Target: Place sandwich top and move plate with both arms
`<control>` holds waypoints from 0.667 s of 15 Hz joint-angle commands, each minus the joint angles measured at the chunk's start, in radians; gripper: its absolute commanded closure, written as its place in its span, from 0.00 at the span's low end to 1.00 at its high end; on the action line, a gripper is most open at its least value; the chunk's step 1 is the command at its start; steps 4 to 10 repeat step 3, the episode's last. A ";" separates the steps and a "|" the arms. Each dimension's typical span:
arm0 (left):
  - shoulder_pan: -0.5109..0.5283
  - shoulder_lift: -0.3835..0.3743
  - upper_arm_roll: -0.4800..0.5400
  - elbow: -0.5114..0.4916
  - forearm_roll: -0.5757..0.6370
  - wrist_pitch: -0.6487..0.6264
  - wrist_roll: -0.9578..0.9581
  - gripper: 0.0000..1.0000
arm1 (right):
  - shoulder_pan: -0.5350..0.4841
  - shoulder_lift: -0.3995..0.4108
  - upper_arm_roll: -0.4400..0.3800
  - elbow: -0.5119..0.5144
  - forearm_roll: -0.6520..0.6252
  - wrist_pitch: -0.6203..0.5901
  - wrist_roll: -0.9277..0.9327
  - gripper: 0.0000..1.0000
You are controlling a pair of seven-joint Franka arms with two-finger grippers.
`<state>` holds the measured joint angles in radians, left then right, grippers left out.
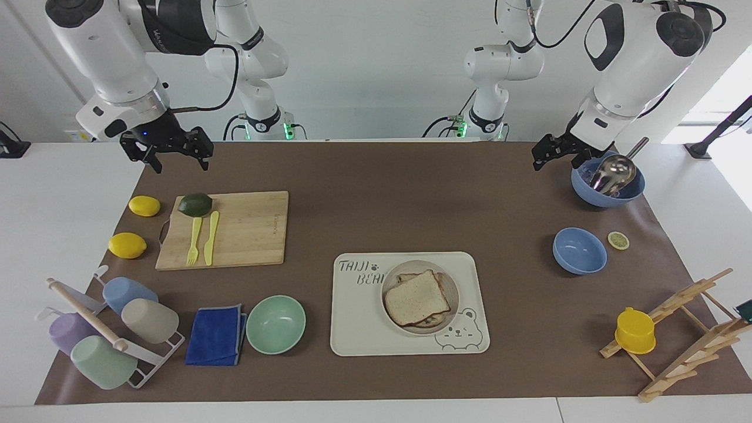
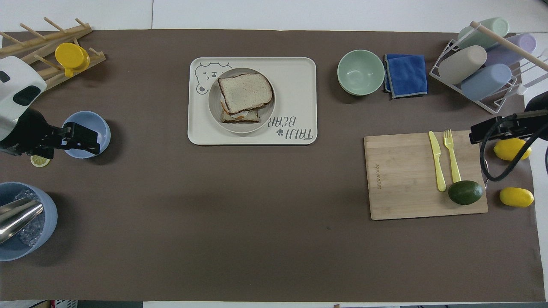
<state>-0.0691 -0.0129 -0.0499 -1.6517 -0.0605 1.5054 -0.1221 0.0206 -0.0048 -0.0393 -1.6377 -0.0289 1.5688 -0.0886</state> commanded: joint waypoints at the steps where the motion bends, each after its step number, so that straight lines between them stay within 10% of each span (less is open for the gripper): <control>1: 0.002 0.013 -0.002 0.041 0.014 -0.042 0.013 0.00 | -0.013 -0.003 0.007 0.004 0.018 -0.016 0.000 0.00; 10: 0.002 0.011 -0.004 0.041 0.014 -0.040 0.013 0.00 | -0.013 -0.003 0.007 0.004 0.017 -0.016 0.000 0.00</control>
